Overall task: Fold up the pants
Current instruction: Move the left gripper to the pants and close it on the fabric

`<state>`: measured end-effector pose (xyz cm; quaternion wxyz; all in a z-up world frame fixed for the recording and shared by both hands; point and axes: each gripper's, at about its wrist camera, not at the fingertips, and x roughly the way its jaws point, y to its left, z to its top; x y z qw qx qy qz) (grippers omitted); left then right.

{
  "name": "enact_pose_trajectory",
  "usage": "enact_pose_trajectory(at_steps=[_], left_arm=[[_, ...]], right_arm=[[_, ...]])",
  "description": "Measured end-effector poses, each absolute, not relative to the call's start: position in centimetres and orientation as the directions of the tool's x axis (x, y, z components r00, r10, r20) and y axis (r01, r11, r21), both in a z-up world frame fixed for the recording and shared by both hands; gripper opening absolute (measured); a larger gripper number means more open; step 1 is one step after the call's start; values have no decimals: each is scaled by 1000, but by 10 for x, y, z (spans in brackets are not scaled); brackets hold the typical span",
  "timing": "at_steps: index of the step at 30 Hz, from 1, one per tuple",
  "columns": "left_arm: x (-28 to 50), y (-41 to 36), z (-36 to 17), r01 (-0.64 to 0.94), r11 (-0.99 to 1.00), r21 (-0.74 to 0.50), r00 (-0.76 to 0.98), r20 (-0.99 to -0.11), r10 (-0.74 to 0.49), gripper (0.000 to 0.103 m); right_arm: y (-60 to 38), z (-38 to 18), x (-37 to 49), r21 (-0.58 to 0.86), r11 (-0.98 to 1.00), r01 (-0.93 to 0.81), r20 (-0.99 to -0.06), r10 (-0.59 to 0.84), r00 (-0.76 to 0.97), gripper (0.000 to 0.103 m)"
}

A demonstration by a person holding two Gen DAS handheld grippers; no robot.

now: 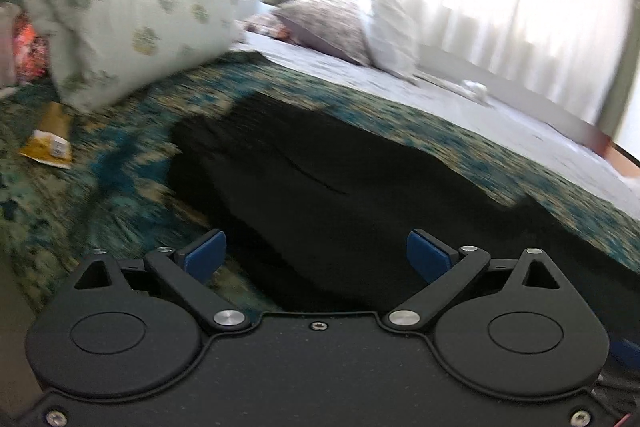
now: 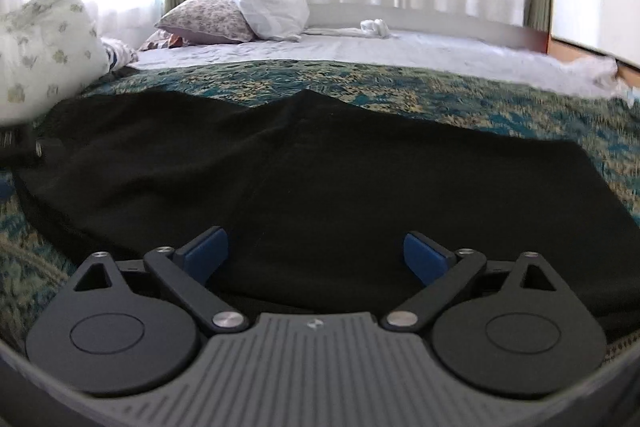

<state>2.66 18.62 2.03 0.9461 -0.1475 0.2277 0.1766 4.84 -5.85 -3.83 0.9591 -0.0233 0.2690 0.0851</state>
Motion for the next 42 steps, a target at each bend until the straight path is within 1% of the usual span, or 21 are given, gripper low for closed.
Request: enact_pose_trajectory(at_steps=[1, 4, 7, 10, 14, 16, 25, 32, 35, 36, 37, 38, 39, 40, 42], left_arm=[[28, 192, 21, -427, 884, -191, 827, -477, 297, 101], [32, 210, 22, -504, 845, -179, 803, -458, 382, 103], [38, 228, 20, -550, 811, -198, 780, -469, 414, 102], [47, 244, 16, -569, 786, -241, 768, -497, 404, 103], [60, 261, 7, -571, 763, -303, 766, -532, 362, 103], [66, 265, 1, -560, 768, -312, 773, -530, 348, 103], [88, 273, 0, -548, 785, -289, 764, -556, 329, 103], [97, 265, -1, -559, 801, -216, 734, -578, 356, 102], [97, 262, -1, -560, 803, -202, 731, -576, 365, 100], [96, 260, 0, -572, 800, -183, 723, -573, 386, 92], [96, 257, 0, -585, 795, -163, 714, -567, 410, 78], [94, 254, 1, -594, 790, -151, 711, -557, 429, 70], [92, 254, 3, -592, 791, -154, 719, -545, 431, 52], [89, 254, 5, -581, 796, -169, 734, -531, 424, 37], [83, 251, 12, -566, 800, -198, 762, -495, 417, 26]], right_arm=[[-56, -40, 49, -9, 983, -185, -529, 152, 835, 103], [-50, -43, 48, -50, 981, -189, -514, 137, 847, 103], [-52, -44, 49, -35, 981, -191, -514, 146, 845, 103], [-51, -45, 47, -40, 981, -191, -507, 145, 849, 103], [-50, -46, 46, -43, 980, -192, -503, 145, 852, 103], [-50, -46, 46, -44, 980, -193, -502, 145, 853, 103], [-49, -47, 44, -50, 980, -192, -493, 143, 858, 103], [-50, -47, 43, -50, 980, -192, -488, 144, 861, 103], [-50, -47, 43, -51, 980, -192, -484, 144, 863, 103], [-50, -47, 42, -51, 980, -192, -483, 144, 864, 103], [-50, -47, 42, -51, 980, -192, -482, 145, 864, 103], [-50, -46, 42, -47, 980, -193, -485, 146, 862, 103], [-51, -45, 43, -42, 980, -196, -491, 150, 858, 103], [-53, -41, 44, -26, 979, -201, -504, 161, 849, 103], [-62, -33, 47, 23, 976, -217, -533, 195, 823, 103]])
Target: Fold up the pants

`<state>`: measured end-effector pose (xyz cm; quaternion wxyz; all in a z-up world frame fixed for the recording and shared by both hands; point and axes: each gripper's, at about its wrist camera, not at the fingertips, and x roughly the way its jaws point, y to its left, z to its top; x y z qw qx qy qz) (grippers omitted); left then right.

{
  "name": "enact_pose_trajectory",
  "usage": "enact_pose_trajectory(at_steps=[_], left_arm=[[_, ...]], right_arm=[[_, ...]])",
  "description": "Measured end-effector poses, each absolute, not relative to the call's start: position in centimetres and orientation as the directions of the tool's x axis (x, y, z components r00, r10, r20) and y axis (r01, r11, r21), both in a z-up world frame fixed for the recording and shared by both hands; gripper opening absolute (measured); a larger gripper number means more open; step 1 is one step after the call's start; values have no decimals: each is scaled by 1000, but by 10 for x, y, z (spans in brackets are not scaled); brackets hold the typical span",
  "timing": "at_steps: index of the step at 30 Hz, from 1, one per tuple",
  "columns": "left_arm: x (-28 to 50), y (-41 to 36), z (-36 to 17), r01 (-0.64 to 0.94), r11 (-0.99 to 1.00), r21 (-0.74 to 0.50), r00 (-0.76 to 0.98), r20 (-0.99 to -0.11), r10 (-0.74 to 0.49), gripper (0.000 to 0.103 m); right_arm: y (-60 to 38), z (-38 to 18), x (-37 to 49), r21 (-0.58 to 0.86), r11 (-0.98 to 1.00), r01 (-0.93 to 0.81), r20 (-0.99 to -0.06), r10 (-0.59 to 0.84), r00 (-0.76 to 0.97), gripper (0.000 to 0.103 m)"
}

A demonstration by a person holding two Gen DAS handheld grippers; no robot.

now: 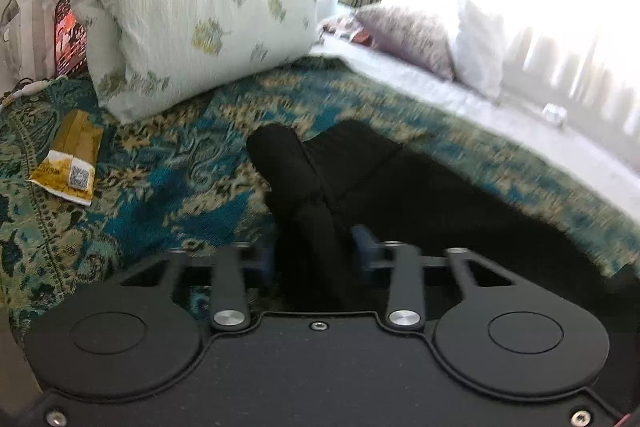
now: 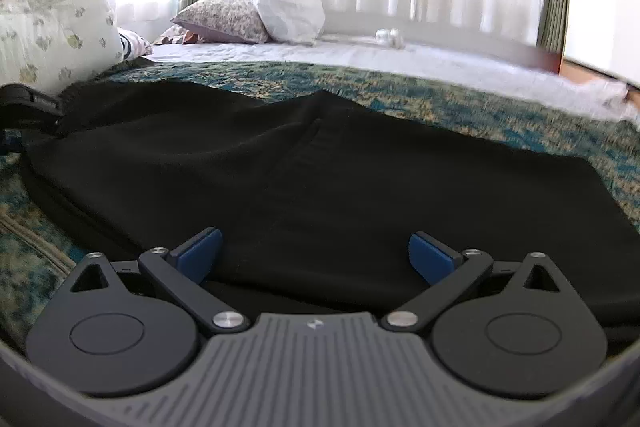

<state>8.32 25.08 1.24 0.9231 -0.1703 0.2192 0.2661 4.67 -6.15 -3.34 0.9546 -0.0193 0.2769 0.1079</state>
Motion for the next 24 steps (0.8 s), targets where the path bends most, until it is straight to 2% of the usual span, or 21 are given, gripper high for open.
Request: enact_pose_trajectory(at_steps=[1, 3, 10, 13, 15, 20, 24], left_arm=[[81, 245, 18, -562, 807, -181, 772, -466, 433, 18], [78, 226, 33, -548, 829, -116, 789, -400, 466, 10], [73, 140, 88, -341, 933, -119, 921, -241, 306, 10], [74, 93, 106, -224, 971, -89, 958, -201, 203, 10], [72, 58, 114, -130, 990, -58, 976, -184, 118, 10], [71, -38, 111, 109, 994, 23, 967, -236, -101, 10], [79, -118, 78, 290, 954, 73, 900, -361, -246, 10]], right_arm=[[-66, -30, 47, 45, 974, -222, -543, 211, 813, 103], [-83, -22, 46, 121, 969, -215, -547, 246, 800, 103], [-172, 8, 31, 417, 901, -116, -474, 325, 818, 103], [-210, 14, 20, 501, 859, -104, -426, 350, 834, 103], [-230, 16, 11, 513, 855, -72, -404, 314, 859, 103], [-278, 10, -4, 496, 862, 104, -437, 144, 888, 103], [-312, 1, -15, 524, 829, 194, -462, 85, 883, 103]])
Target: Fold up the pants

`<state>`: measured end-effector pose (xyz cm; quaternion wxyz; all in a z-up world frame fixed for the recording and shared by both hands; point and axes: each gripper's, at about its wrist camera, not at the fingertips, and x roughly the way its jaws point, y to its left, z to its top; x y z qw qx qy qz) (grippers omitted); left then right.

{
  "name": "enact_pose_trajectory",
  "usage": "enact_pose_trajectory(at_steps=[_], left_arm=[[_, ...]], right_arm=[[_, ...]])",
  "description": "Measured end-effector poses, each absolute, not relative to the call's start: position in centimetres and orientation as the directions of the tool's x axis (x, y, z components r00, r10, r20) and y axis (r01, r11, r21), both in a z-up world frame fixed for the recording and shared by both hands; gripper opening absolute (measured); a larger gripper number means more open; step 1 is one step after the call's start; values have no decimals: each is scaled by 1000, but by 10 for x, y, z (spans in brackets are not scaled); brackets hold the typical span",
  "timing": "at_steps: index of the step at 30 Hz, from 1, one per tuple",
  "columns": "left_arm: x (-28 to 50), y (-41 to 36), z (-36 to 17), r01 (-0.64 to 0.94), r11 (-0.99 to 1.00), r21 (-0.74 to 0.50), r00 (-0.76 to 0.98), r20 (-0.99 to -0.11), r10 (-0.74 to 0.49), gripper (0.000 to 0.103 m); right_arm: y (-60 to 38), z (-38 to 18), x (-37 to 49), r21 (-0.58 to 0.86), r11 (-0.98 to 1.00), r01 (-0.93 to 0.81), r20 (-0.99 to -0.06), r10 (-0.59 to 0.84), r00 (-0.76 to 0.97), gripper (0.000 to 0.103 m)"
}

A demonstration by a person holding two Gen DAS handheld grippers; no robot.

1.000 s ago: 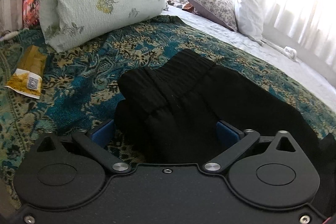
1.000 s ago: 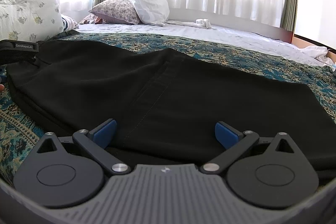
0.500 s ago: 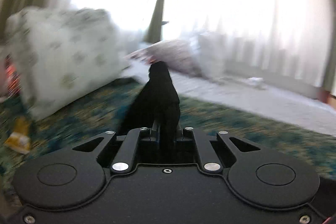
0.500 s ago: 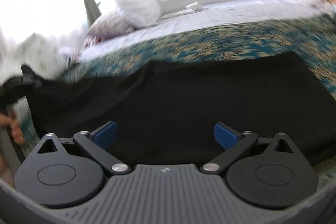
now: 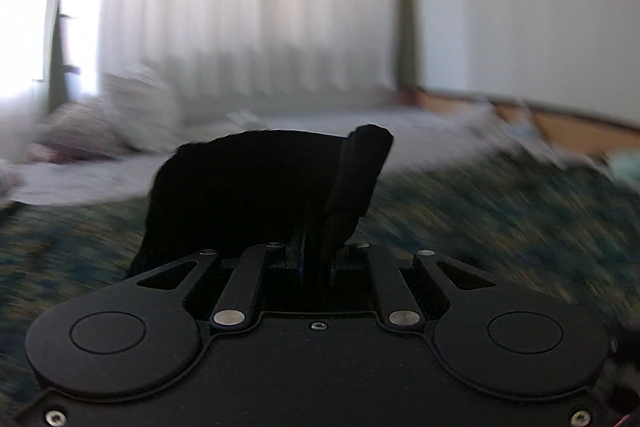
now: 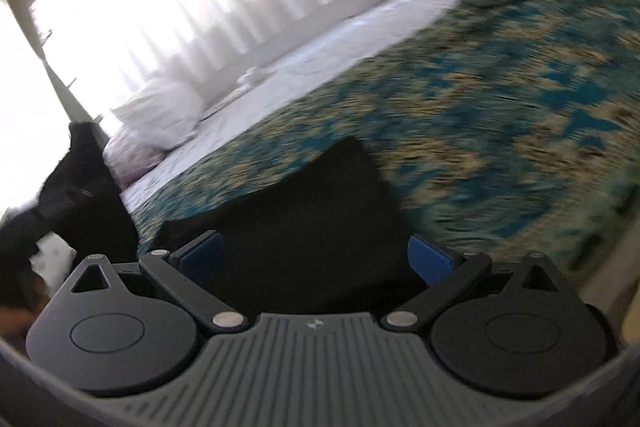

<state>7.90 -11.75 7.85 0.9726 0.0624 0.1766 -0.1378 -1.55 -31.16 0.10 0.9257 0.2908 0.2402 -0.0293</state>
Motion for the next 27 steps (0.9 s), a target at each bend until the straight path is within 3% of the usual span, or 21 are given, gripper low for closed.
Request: enact_pose_trajectory(at_steps=[5, 8, 9, 10, 11, 14, 20, 23, 27], left_arm=[[77, -194, 23, 516, 852, 85, 711, -597, -371, 14], [62, -204, 14, 562, 815, 140, 705, -597, -383, 20], [56, -206, 16, 576, 799, 169, 708, -592, -385, 30], [51, -206, 19, 589, 788, 178, 703, -594, -391, 49], [47, -203, 21, 600, 782, 169, 696, -592, -406, 54], [28, -179, 32, 621, 775, 116, 680, -573, -458, 55], [16, -100, 58, 525, 851, -14, 717, -532, -450, 55], [16, -62, 64, 411, 911, -43, 784, -493, -377, 55], [25, -29, 59, 244, 969, 29, 851, -486, -200, 48]], right_arm=[[-329, -6, -30, 486, 837, 252, -477, 12, 879, 103], [-337, -7, -32, 489, 831, 267, -472, -5, 881, 103], [-337, -5, -33, 489, 831, 266, -470, -6, 883, 103], [-338, -5, -33, 489, 832, 262, -466, -5, 885, 103], [-339, -5, -31, 489, 833, 258, -461, -4, 887, 103], [-336, -4, -25, 482, 844, 236, -455, 11, 890, 103], [-301, -2, -10, 399, 902, 167, -458, 38, 888, 103], [-265, -2, -4, 229, 957, 178, -447, -59, 892, 99], [-223, -1, 1, 37, 990, 137, -394, -111, 912, 87]])
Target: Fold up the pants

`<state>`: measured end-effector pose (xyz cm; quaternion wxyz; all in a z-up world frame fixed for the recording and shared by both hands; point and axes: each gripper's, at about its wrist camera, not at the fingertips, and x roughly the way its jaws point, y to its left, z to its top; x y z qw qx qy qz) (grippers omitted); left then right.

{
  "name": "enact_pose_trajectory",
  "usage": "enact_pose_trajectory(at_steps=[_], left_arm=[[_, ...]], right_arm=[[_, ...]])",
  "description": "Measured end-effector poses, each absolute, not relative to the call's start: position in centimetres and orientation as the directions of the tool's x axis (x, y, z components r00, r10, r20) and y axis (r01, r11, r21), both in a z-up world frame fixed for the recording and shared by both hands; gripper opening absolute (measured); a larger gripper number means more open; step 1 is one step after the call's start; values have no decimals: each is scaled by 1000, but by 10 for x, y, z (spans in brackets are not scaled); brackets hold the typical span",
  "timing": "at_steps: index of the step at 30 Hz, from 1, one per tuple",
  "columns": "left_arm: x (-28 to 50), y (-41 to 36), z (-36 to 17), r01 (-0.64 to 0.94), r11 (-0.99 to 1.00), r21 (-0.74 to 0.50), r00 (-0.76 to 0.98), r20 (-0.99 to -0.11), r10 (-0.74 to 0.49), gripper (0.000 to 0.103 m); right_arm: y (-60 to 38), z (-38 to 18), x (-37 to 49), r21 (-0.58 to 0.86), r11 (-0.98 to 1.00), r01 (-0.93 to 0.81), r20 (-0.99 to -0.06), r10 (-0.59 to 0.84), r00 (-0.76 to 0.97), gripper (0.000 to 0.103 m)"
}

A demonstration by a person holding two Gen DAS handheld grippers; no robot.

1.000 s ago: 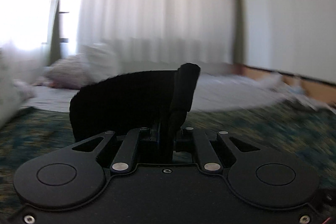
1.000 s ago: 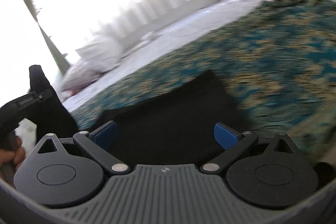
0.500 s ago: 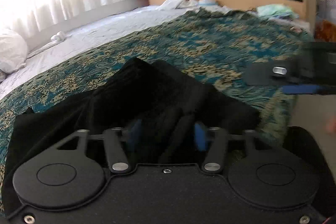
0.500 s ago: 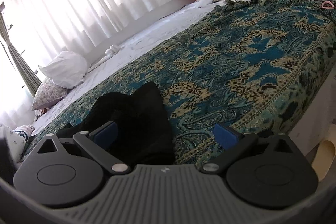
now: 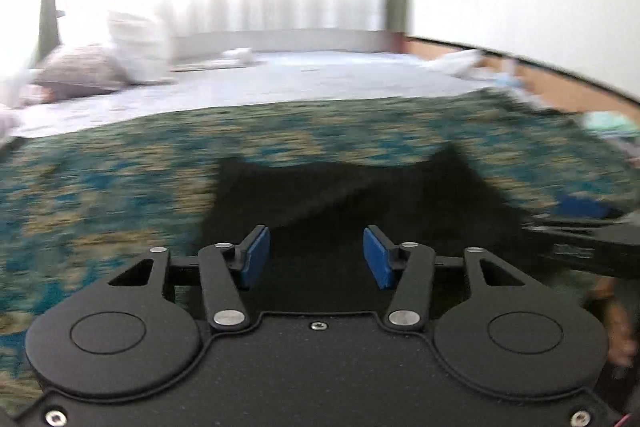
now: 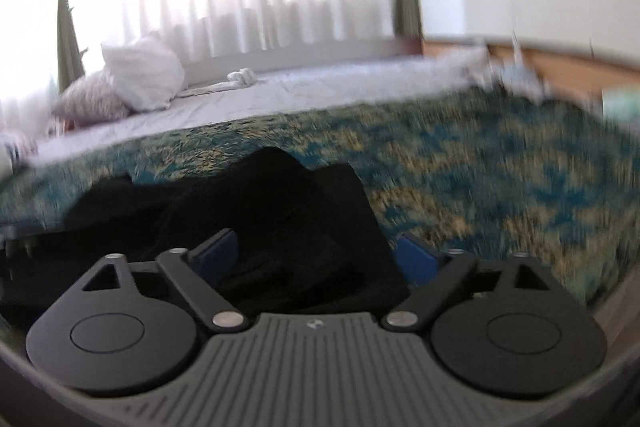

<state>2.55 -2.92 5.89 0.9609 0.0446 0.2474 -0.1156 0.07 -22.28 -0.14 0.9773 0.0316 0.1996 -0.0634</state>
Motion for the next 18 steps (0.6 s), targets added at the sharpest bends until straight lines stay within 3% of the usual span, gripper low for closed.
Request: enact_pose_trajectory(at_steps=[3, 5, 6, 10, 13, 16, 18], left_arm=[[33, -19, 45, 164, 982, 95, 856, -509, -94, 40], [37, -17, 34, 151, 983, 103, 839, -540, -72, 38], [37, -15, 30, 150, 984, 100, 832, -550, -71, 38], [31, -17, 22, 168, 979, 115, 833, -548, -78, 38], [29, -20, 20, 186, 976, 116, 832, -547, -93, 38], [24, -25, 17, 209, 972, 102, 826, -551, -120, 39], [19, -26, 16, 229, 968, 101, 823, -551, -137, 39]], right_arm=[[-201, -3, 15, -23, 997, 77, -403, -80, 912, 77], [-192, -10, 28, -74, 994, 83, -450, -108, 887, 56], [-188, -15, 36, -117, 987, 106, -490, -150, 858, 35], [-186, -19, 36, -243, 951, 193, -471, -290, 833, 33], [-195, -23, 36, -339, 893, 297, -458, -432, 777, 39], [-217, -21, 30, -293, 891, 348, -491, -452, 745, 39], [-231, -8, 19, -160, 931, 329, -494, -364, 790, 40]])
